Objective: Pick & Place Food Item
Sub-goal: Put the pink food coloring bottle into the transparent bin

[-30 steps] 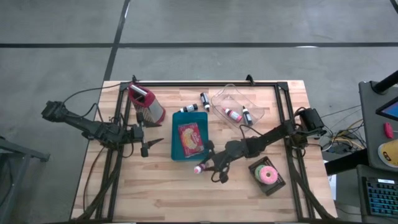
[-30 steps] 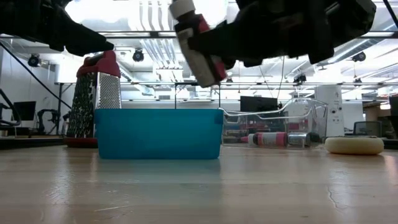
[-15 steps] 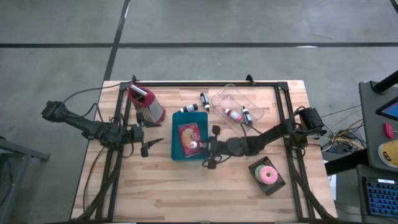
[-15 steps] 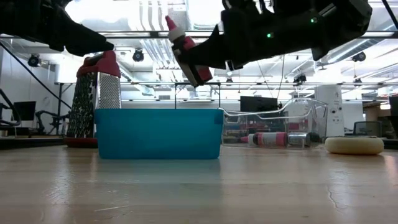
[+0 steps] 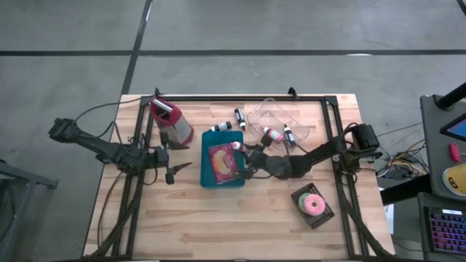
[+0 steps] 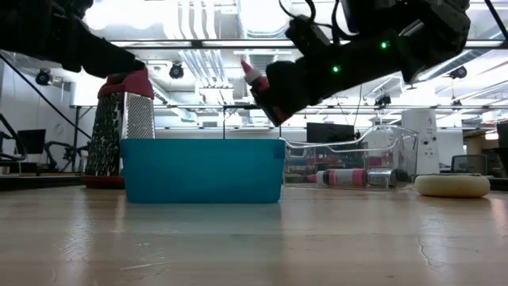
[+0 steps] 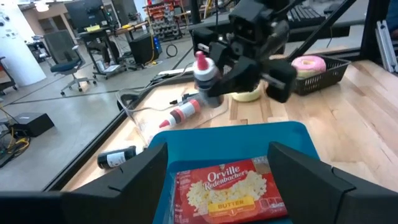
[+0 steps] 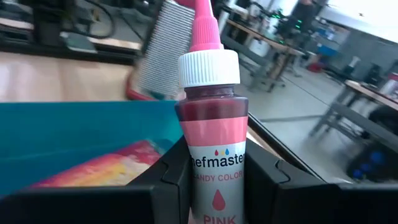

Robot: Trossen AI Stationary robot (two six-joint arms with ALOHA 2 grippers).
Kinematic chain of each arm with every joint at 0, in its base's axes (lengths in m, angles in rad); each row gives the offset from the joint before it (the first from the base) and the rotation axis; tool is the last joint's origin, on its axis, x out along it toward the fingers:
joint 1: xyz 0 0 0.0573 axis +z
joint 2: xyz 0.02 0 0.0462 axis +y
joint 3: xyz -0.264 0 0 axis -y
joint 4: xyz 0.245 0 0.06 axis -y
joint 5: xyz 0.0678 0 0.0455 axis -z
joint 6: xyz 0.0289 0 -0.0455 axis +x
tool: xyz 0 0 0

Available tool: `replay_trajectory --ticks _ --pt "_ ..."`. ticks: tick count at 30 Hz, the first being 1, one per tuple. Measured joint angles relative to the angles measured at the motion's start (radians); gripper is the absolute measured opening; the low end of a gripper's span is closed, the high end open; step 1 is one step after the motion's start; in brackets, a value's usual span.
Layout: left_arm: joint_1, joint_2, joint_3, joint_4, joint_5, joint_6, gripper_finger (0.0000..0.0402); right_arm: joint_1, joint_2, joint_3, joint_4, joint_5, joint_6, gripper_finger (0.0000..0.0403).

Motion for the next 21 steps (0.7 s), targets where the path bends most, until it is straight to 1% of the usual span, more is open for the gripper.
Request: replay_trajectory --ticks 5,12,17,21 --pt "0.000 -0.001 -0.020 0.049 0.000 0.011 0.0284 -0.038 -0.077 -0.080 -0.004 0.032 0.019 0.0091" --pt "0.000 -0.001 -0.022 0.059 0.000 0.012 0.0284 -0.106 -0.269 -0.219 -0.032 0.042 0.039 0.0091" --pt "0.000 -0.001 -0.023 0.065 0.000 0.018 0.0284 -0.167 -0.427 -0.254 -0.249 0.035 0.102 0.0091" --pt "0.000 -0.001 -0.023 0.066 0.000 0.019 0.0284 -0.210 -0.526 -0.255 -0.426 -0.016 0.148 0.0091"
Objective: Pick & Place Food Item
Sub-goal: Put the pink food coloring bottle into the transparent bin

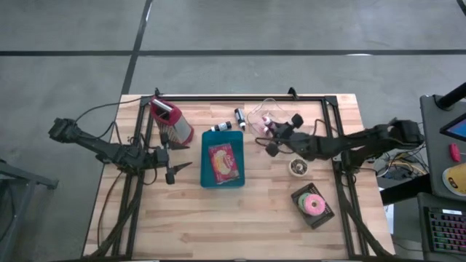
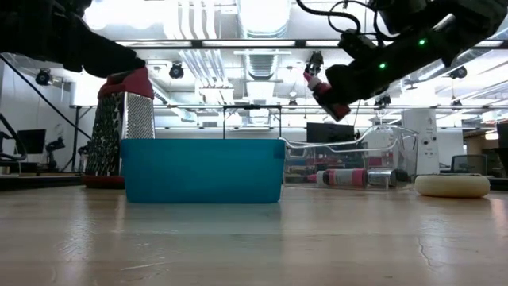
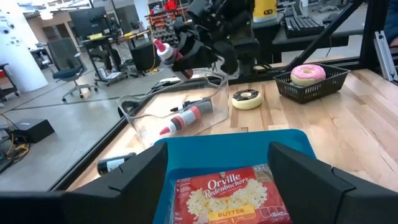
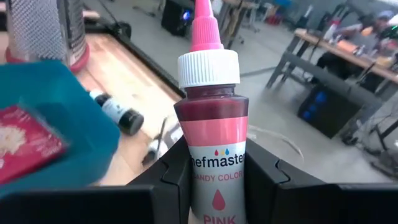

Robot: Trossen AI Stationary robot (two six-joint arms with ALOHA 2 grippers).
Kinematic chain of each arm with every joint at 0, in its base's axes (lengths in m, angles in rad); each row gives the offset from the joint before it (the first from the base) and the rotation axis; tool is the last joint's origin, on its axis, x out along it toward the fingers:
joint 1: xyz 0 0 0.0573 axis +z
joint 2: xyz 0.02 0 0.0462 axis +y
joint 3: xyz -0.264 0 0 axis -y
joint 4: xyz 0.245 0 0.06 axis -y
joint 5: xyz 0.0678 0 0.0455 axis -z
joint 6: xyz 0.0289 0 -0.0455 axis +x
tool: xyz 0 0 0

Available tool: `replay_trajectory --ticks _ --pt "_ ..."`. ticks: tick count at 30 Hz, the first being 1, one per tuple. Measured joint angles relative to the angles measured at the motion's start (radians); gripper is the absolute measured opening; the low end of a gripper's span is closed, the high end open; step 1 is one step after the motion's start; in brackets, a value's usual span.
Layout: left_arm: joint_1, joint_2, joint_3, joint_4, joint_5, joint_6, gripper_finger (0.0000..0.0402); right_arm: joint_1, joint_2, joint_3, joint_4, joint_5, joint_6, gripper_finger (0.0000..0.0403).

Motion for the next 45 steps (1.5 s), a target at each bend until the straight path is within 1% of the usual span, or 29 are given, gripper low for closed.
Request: replay_trajectory --ticks 3,7,14,18,20,23,27,31,33,38,41,45 --pt "0.000 0.000 0.000 0.000 0.000 0.000 0.0284 -0.041 -0.052 0.014 -0.141 -0.059 0.049 0.0091" --pt "0.000 0.000 -0.001 0.000 0.000 0.000 0.0284 -0.083 -0.074 0.061 -0.299 -0.124 0.084 0.0091" --pt "0.001 0.000 -0.001 0.002 0.000 0.000 0.0284 -0.147 -0.049 0.164 -0.507 -0.252 0.101 0.0091" --pt "0.001 0.000 -0.001 0.002 0.000 0.000 0.0284 -0.179 -0.030 0.212 -0.610 -0.276 0.091 0.0091" --pt "0.001 0.000 -0.001 0.002 0.000 0.001 0.0284 -0.200 -0.021 0.232 -0.650 -0.317 0.085 0.0091" --pt "0.001 0.000 -0.001 0.002 0.000 0.003 0.0284 -0.237 -0.008 0.252 -0.700 -0.387 0.086 0.0091" --pt "0.001 0.000 -0.002 0.002 0.000 0.003 0.0284 -0.281 0.001 0.261 -0.738 -0.413 0.060 0.0091" --pt "0.001 0.000 -0.002 0.002 0.000 0.003 0.0284 -0.341 0.002 0.264 -0.768 -0.522 0.056 0.0091" --pt "0.001 0.000 -0.002 0.001 0.000 0.004 0.0284 -0.367 0.002 0.264 -0.788 -0.559 0.054 0.0091" --pt "0.001 0.000 -0.002 0.002 0.000 0.004 0.0284 -0.416 0.002 0.264 -0.834 -0.591 0.025 0.0091" --pt "0.001 0.000 -0.002 0.002 0.000 0.004 0.0284 -0.442 0.002 0.264 -0.846 -0.631 0.010 0.0091" --pt "0.001 0.000 -0.002 0.002 0.000 0.004 0.0284 -0.457 0.002 0.264 -0.847 -0.639 -0.013 0.0091"
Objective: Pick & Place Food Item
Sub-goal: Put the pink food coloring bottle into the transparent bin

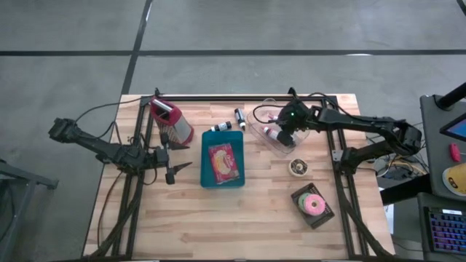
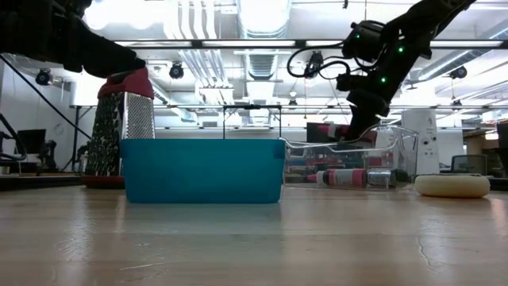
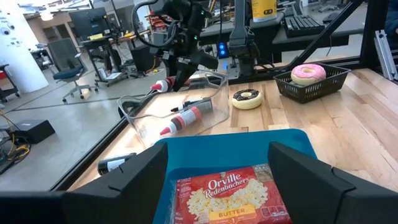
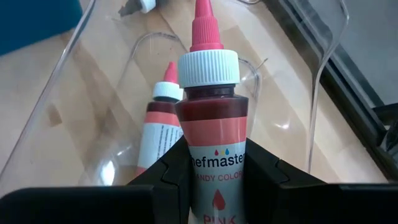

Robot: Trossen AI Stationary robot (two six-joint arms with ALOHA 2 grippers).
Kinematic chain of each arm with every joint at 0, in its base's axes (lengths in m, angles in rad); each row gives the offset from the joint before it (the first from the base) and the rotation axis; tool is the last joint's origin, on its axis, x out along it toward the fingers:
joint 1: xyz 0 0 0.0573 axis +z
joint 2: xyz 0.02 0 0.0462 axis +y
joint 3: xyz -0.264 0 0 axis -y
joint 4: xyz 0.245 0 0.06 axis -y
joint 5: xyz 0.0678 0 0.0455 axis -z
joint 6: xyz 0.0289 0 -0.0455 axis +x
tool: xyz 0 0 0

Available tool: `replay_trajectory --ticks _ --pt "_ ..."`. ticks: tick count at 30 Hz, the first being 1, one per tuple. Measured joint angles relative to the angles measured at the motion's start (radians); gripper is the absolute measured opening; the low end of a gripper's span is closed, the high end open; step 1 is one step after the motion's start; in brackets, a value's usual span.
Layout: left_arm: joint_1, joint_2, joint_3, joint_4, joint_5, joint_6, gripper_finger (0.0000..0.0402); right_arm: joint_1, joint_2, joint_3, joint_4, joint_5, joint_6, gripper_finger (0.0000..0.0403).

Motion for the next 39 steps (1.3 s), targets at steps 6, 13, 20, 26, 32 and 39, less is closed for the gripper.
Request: replay_trajectory --ticks 6,13,20,26,32,39 --pt "0.000 0.000 0.000 0.000 0.000 0.000 0.0284 -0.019 0.000 0.000 -0.004 -0.036 -0.012 0.0091" --pt "0.000 0.000 0.000 0.000 0.000 0.000 0.0284 -0.032 0.000 0.000 -0.015 -0.082 -0.033 0.0091" --pt "0.000 0.000 0.000 0.000 0.000 0.000 0.0284 -0.048 0.000 0.000 -0.065 -0.144 -0.044 0.0091" --pt "0.000 0.000 0.000 0.000 0.000 0.001 0.0284 -0.050 0.000 0.000 -0.119 -0.176 -0.065 0.0091" --pt "0.000 0.000 0.000 0.002 0.000 0.001 0.0284 -0.050 0.000 0.000 -0.159 -0.211 -0.100 0.0091" --pt "0.000 0.000 0.000 0.002 0.000 0.001 0.0284 -0.051 0.000 -0.001 -0.202 -0.220 -0.138 0.0091"
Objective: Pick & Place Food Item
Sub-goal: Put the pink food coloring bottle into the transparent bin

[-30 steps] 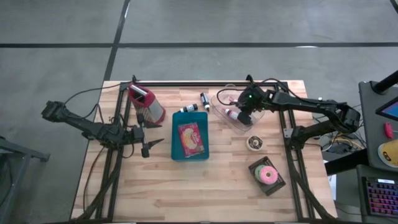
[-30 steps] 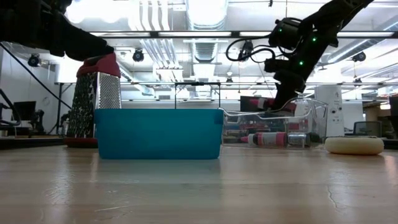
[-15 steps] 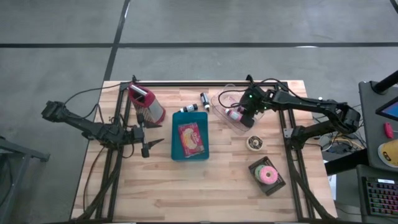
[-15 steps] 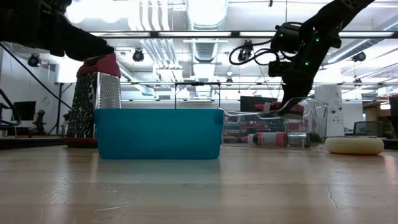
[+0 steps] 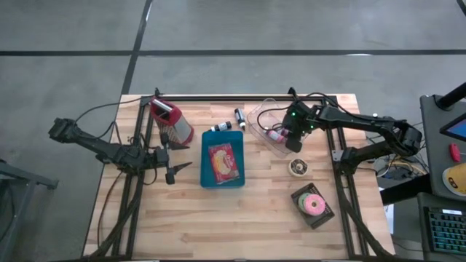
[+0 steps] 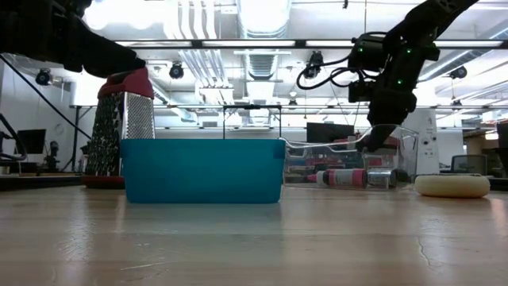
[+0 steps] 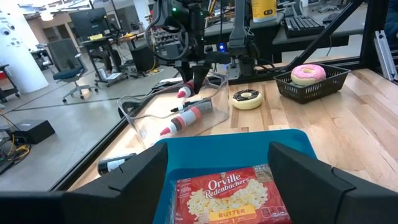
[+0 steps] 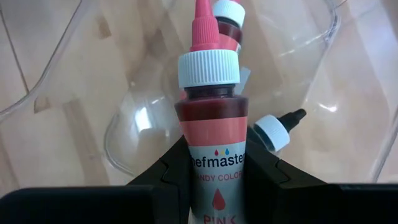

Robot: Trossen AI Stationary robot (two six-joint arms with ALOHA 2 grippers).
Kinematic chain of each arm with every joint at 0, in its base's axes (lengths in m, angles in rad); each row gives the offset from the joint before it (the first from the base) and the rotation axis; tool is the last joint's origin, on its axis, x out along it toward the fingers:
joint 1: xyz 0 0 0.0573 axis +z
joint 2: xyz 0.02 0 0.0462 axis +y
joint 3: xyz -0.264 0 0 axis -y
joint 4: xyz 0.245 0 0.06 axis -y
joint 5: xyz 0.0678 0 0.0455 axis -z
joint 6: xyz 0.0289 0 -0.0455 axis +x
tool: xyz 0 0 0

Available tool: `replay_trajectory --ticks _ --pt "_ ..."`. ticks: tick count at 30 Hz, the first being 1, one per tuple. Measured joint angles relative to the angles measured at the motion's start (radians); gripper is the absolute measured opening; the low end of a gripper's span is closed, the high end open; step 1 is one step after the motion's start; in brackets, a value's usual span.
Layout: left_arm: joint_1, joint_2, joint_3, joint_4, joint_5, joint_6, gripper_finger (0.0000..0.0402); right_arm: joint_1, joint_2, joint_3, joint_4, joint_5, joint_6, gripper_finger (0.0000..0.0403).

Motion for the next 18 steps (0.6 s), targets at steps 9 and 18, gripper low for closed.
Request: replay_trajectory --ticks 9,18 --pt "0.000 0.000 0.000 0.000 0.000 0.000 0.0284 0.000 0.000 0.000 -0.022 -0.004 -0.051 0.0091" --pt "0.000 0.000 0.000 0.000 0.000 0.000 0.0284 0.001 0.000 -0.008 -0.029 -0.003 -0.109 0.0091"
